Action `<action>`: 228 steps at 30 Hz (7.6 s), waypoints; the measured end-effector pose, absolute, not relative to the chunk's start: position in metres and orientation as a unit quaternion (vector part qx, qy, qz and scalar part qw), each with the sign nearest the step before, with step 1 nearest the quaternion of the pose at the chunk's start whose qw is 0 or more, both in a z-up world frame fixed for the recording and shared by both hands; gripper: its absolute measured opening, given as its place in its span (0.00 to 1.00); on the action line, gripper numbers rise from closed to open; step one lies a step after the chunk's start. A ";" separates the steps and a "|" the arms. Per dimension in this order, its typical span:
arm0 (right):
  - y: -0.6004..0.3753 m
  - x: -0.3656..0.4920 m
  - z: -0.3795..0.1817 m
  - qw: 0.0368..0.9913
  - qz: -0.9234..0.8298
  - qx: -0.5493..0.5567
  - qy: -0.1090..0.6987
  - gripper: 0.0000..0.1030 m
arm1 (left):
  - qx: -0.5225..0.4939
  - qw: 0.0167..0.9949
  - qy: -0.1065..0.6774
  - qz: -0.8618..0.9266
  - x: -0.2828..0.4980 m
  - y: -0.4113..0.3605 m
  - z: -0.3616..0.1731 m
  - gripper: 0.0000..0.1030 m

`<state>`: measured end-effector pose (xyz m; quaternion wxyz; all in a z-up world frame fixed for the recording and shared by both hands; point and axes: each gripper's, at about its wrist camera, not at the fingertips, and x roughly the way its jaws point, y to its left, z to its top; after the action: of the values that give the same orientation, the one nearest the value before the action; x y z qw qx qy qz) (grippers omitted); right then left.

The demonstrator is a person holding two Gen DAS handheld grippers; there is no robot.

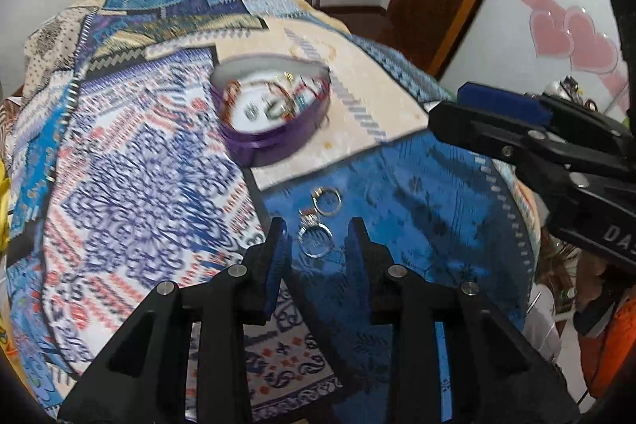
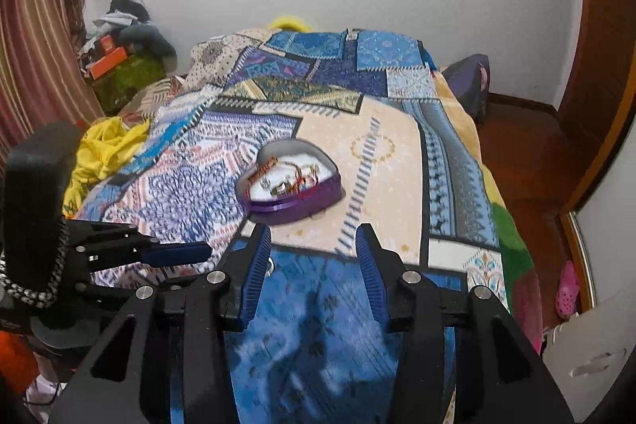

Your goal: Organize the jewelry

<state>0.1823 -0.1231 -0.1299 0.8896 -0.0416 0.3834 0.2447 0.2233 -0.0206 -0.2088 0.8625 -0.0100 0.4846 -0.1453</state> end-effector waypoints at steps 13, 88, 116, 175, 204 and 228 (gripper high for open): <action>-0.135 0.179 -0.148 0.882 0.235 -0.037 0.407 0.39 | -0.003 0.861 0.488 -0.140 0.231 -0.024 -0.226 0.30; -0.087 0.233 -0.107 0.900 0.288 -0.034 0.325 0.16 | -0.016 0.923 0.369 -0.110 0.267 0.008 -0.152 0.11; -0.093 0.234 -0.092 0.895 0.295 -0.025 0.334 0.19 | -0.029 0.922 0.367 -0.119 0.266 0.014 -0.145 0.11; -0.141 0.012 0.033 0.986 0.164 -0.007 0.040 0.99 | -0.012 0.998 0.056 0.004 0.030 0.005 0.025 0.99; -0.142 0.014 0.035 0.985 0.166 -0.005 0.054 0.99 | -0.014 0.997 0.070 -0.002 0.033 0.003 0.019 1.00; -0.143 0.019 0.030 0.985 0.164 -0.001 0.063 0.99 | -0.019 0.997 0.076 -0.012 0.035 0.004 0.018 1.00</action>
<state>0.0194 -0.1426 0.0300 0.9845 -0.0010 0.0631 0.1636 0.0348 0.0045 0.0181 0.9968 -0.0194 0.0764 -0.0122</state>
